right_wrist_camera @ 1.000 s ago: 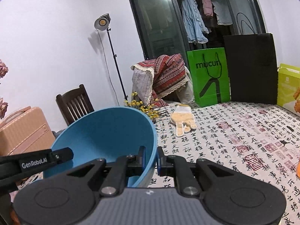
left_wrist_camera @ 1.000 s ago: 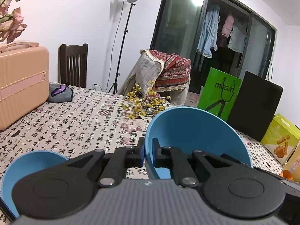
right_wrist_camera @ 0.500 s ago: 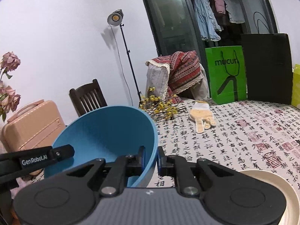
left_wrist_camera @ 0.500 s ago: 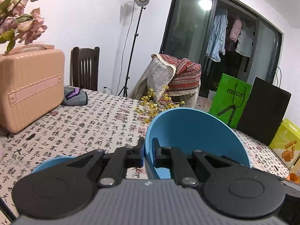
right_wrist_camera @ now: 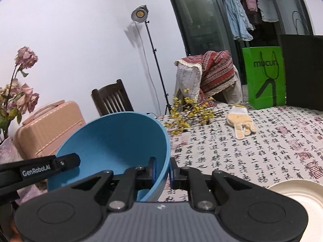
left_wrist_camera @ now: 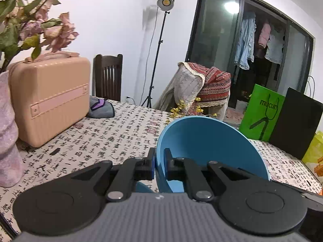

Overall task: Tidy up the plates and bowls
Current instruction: 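Bring the held blue bowl over the stacked blue bowls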

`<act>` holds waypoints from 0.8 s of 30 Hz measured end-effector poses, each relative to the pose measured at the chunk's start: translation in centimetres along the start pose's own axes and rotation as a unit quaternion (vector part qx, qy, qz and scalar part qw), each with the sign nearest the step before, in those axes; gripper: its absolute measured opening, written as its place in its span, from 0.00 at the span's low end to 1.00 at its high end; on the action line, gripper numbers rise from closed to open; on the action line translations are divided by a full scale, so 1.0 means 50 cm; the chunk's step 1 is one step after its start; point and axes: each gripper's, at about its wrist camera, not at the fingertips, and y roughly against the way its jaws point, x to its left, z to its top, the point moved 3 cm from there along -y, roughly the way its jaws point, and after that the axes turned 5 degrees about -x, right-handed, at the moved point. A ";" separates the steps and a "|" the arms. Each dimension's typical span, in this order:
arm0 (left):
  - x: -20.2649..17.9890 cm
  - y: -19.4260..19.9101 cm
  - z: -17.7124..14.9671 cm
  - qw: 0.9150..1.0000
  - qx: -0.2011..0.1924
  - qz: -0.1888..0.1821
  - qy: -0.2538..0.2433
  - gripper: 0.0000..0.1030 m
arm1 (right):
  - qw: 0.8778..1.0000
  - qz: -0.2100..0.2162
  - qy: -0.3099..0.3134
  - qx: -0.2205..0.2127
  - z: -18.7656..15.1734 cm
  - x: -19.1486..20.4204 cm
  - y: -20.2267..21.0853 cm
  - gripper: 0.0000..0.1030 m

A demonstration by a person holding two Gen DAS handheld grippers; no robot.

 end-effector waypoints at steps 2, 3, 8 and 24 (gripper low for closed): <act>0.011 0.003 0.001 1.000 0.000 0.005 0.000 0.08 | 1.000 0.005 0.002 0.002 -0.002 0.012 -0.002 0.12; 0.017 0.004 0.002 1.000 0.000 0.007 0.001 0.08 | 1.000 0.007 0.003 0.003 -0.003 0.017 -0.004 0.12; 0.047 0.011 -0.001 1.000 0.003 0.019 0.003 0.08 | 1.000 0.020 0.013 0.012 -0.012 0.048 -0.014 0.13; 0.147 0.035 -0.025 0.998 0.018 0.054 0.019 0.08 | 0.996 0.056 0.061 0.044 -0.062 0.147 -0.028 0.14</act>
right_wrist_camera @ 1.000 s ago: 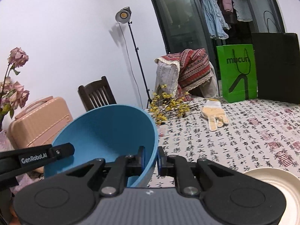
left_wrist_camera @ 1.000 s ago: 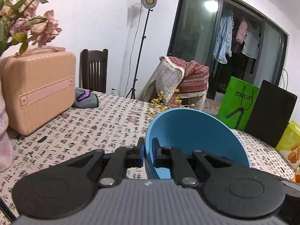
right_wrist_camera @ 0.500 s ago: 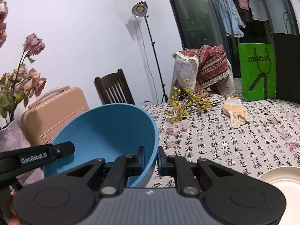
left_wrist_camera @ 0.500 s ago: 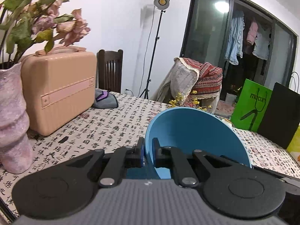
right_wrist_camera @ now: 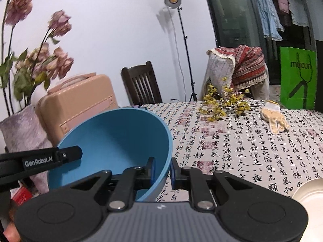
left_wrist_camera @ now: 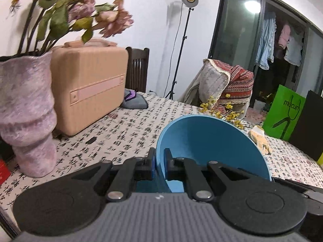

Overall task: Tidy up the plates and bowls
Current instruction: 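Bring the held blue bowl over the stacked blue bowls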

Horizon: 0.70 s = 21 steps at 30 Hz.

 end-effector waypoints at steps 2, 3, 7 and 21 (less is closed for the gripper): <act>0.009 -0.001 -0.006 1.000 0.003 0.006 -0.002 0.08 | 1.000 0.001 0.009 0.005 -0.007 0.011 -0.003 0.14; 0.014 -0.001 -0.010 1.000 0.003 0.011 -0.004 0.08 | 1.000 0.001 0.016 0.007 -0.011 0.019 -0.005 0.14; 0.036 -0.005 -0.024 1.000 0.011 0.017 0.008 0.08 | 0.999 -0.001 0.042 0.014 -0.025 0.045 -0.014 0.15; 0.060 -0.027 -0.055 0.999 0.042 0.025 0.015 0.08 | 0.994 -0.018 0.108 0.017 -0.053 0.077 -0.038 0.15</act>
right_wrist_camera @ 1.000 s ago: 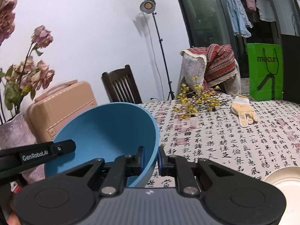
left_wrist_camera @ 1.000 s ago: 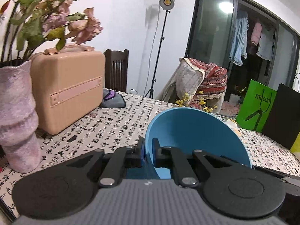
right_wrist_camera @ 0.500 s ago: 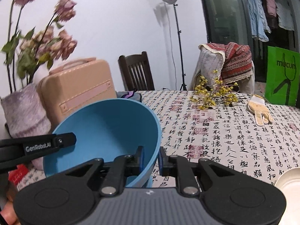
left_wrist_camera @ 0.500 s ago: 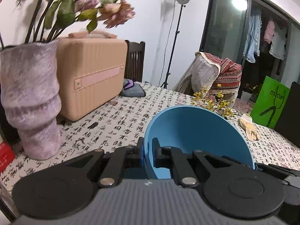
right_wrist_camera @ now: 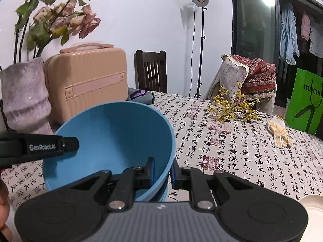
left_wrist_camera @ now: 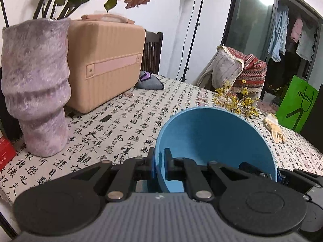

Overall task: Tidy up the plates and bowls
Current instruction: 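Bring the held blue bowl over the stacked blue bowls, then lower the held blue bowl into the stacked bowls and open both grippers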

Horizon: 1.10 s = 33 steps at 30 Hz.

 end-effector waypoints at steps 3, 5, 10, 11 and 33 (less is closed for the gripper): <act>0.000 -0.001 -0.005 1.000 0.001 0.003 -0.004 0.08 | 1.000 -0.001 0.008 0.001 -0.003 0.003 -0.002 0.15; 0.001 -0.005 -0.008 1.000 0.005 0.004 -0.004 0.08 | 1.000 0.000 0.012 0.001 -0.005 0.004 -0.004 0.15; 0.004 -0.006 -0.009 1.000 0.005 0.006 -0.006 0.08 | 1.000 0.001 0.012 0.001 -0.010 0.004 -0.008 0.15; 0.004 -0.007 -0.008 1.000 0.005 0.007 -0.007 0.09 | 1.000 0.003 0.011 0.002 -0.010 0.004 -0.009 0.15; -0.001 0.037 0.018 0.998 -0.011 -0.040 -0.036 0.97 | 0.991 0.079 -0.104 -0.011 -0.001 -0.089 0.068 0.82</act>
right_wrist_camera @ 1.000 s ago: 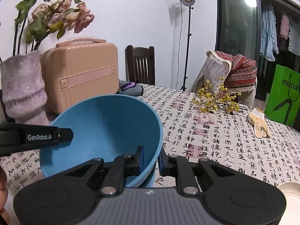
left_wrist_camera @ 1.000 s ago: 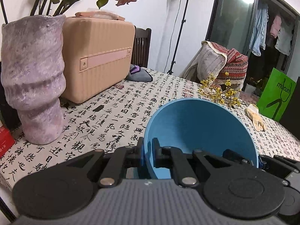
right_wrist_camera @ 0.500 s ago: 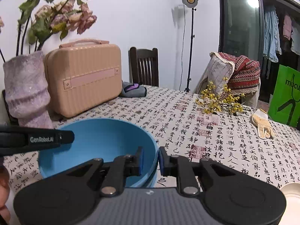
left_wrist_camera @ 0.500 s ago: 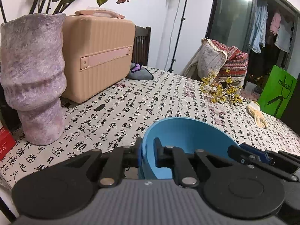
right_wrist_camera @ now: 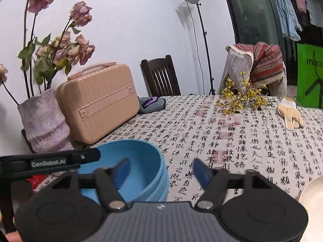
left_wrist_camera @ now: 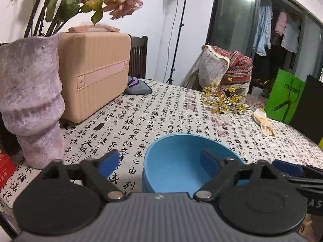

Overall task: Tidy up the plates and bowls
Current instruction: 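Lower the held blue bowl into the stacked bowls and open both grippers, then close both grippers on the rim of the stacked blue bowls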

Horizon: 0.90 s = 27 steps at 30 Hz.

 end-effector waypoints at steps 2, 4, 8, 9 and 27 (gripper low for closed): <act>0.005 0.011 0.000 1.000 -0.003 -0.007 0.001 1.00 | 1.000 0.004 -0.007 0.001 -0.003 -0.008 0.010 0.92; 0.009 0.022 0.000 1.000 -0.004 -0.017 0.003 1.00 | 1.000 0.006 -0.010 0.003 -0.010 -0.013 0.020 1.00; 0.009 0.047 -0.006 1.000 -0.010 -0.023 -0.002 1.00 | 1.000 0.006 -0.010 0.006 -0.022 -0.019 0.037 1.00; 0.009 0.054 -0.009 1.000 -0.010 -0.023 -0.004 1.00 | 1.000 0.006 -0.009 0.005 -0.024 -0.019 0.042 1.00; 0.024 0.104 -0.027 0.998 0.013 -0.046 -0.036 1.00 | 0.999 0.006 -0.025 0.035 -0.048 -0.027 0.096 1.00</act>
